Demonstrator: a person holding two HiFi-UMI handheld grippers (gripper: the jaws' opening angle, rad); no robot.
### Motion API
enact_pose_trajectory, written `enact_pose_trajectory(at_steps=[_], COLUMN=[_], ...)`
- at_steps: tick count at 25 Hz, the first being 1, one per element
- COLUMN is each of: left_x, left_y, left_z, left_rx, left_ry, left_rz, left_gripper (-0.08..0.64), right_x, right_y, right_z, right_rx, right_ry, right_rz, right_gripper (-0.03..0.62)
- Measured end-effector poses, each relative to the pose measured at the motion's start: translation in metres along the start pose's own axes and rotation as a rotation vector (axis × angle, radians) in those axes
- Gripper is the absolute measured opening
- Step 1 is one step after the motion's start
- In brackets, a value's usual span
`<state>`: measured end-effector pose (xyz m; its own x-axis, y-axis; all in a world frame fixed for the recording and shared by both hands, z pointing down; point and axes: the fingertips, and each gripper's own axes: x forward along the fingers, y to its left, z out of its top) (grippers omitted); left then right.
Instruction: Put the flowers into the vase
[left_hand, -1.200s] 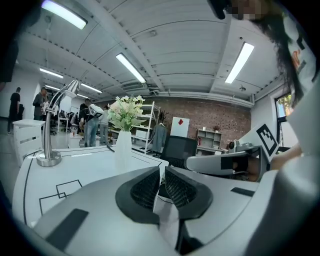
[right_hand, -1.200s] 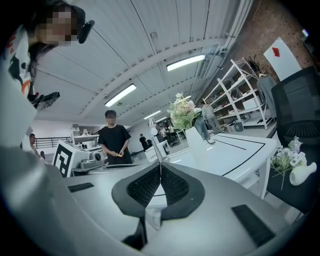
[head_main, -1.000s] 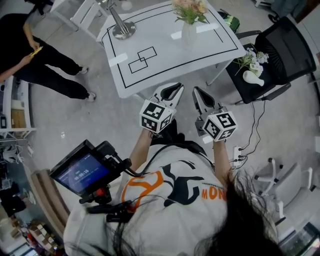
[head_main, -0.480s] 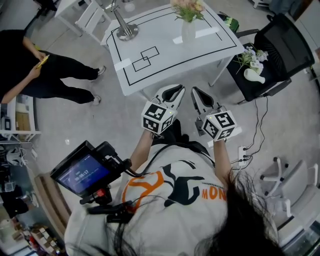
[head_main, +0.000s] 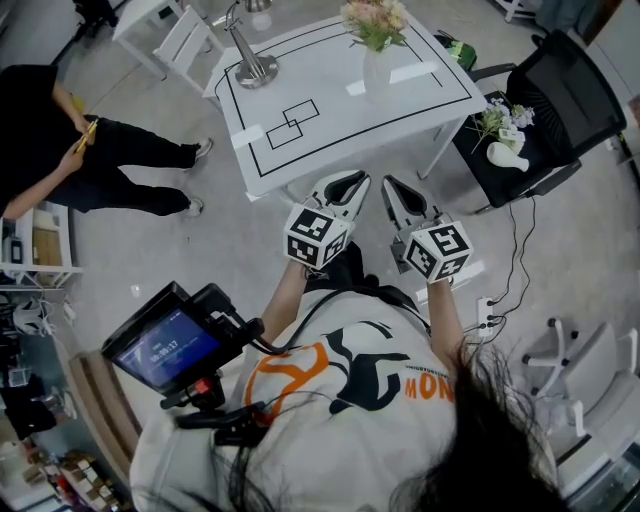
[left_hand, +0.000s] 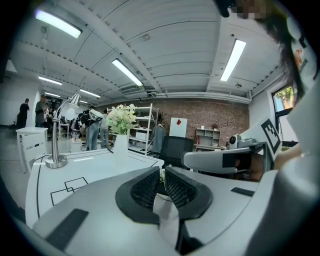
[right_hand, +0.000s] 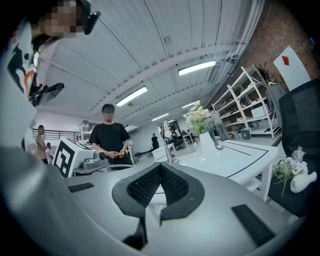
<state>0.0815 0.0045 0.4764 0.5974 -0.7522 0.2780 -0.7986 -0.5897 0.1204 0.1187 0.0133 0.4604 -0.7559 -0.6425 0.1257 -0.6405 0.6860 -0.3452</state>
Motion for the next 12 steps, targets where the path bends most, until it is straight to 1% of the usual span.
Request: enact_pose_trajectory(at_steps=[6, 12], left_x=[-0.009, -0.01], left_y=[-0.007, -0.004], left_z=[-0.001, -0.002], left_rx=[0.009, 0.008], left_ry=[-0.004, -0.003], left_rz=[0.0, 0.007], left_gripper=[0.04, 0.04], right_x=[-0.006, -0.004], right_y=[0.008, 0.009], right_z=[-0.002, -0.003], right_rx=[-0.004, -0.009], right_ry=[-0.003, 0.0], right_rz=[0.0, 0.004], right_gripper=[0.014, 0.014])
